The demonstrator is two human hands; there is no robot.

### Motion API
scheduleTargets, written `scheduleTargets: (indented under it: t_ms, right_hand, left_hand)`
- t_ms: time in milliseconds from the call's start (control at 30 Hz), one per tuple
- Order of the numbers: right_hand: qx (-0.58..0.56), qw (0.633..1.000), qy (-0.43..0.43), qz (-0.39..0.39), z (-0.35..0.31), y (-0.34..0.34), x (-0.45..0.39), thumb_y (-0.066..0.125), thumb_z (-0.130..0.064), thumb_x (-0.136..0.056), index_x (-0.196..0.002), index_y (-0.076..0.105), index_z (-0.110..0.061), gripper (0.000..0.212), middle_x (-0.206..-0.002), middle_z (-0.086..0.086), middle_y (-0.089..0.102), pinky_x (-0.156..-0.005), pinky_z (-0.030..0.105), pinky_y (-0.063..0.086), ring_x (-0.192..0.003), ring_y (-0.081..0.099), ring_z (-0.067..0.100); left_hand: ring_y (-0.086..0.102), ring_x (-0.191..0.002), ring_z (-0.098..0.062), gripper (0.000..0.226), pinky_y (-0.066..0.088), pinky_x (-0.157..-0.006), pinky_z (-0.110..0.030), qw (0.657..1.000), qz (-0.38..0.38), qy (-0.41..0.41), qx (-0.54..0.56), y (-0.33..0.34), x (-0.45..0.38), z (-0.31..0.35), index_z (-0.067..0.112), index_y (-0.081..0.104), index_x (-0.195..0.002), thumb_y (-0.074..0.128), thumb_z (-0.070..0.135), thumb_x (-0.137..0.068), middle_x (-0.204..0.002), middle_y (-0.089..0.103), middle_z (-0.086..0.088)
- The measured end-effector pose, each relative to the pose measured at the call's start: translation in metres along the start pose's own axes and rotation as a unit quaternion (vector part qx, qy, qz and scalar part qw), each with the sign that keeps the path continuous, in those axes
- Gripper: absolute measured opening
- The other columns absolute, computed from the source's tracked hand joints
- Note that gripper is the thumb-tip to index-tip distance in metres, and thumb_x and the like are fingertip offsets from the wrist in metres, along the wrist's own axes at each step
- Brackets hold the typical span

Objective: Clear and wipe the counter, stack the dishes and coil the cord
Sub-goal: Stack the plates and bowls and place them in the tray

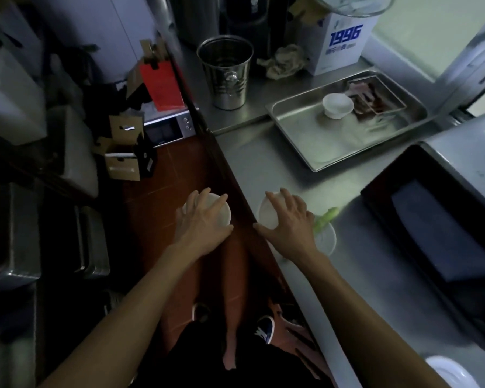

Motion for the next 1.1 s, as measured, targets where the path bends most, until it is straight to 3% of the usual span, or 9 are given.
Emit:
scheduleTargets:
  t_ms: [433,667,1100]
  right_hand:
    - [0.066,0.995,0.069,-0.011,-0.021,0.01,-0.136,0.066,-0.063,-0.079,-0.151,0.029,-0.037,0.085,-0.162,0.003,0.022,-0.109,0.055,0.028,-0.145,0.018,0.032]
    - [0.06,0.984,0.163,0.032,-0.022,-0.001,-0.172,0.064,-0.065,-0.08,-0.151,0.028,-0.041,0.084,-0.162,0.001,0.021,-0.112,0.057,0.024,-0.147,0.017,0.031]
    - [0.001,0.957,0.273,0.095,0.026,-0.02,-0.2,0.07,-0.061,-0.079,-0.151,0.031,-0.041,0.084,-0.162,-0.001,0.023,-0.11,0.054,0.027,-0.146,0.019,0.03]
  left_hand:
    - [0.012,-0.144,-0.027,0.071,0.025,-0.111,-0.055,0.995,-0.029,0.079,0.049,-0.022,-0.164,-0.035,0.041,0.032,-0.144,0.059,0.06,-0.082,-0.158,0.019,0.0]
    - [0.018,-0.142,-0.027,0.074,0.029,-0.108,-0.054,0.987,-0.044,0.15,0.047,-0.038,-0.238,-0.035,0.041,0.035,-0.143,0.059,0.061,-0.076,-0.152,0.025,-0.001]
    - [0.013,-0.146,-0.027,0.081,0.028,-0.109,-0.057,0.957,-0.077,0.279,0.021,-0.036,-0.331,0.042,0.042,0.028,-0.15,0.061,0.061,-0.078,-0.159,0.017,0.001]
Point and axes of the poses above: each hand's wrist, its own x-axis away from the middle knuckle, its own y-axis out of the palm, z = x × y, the point moved 3 cm from there along -x, towards the middle knuckle
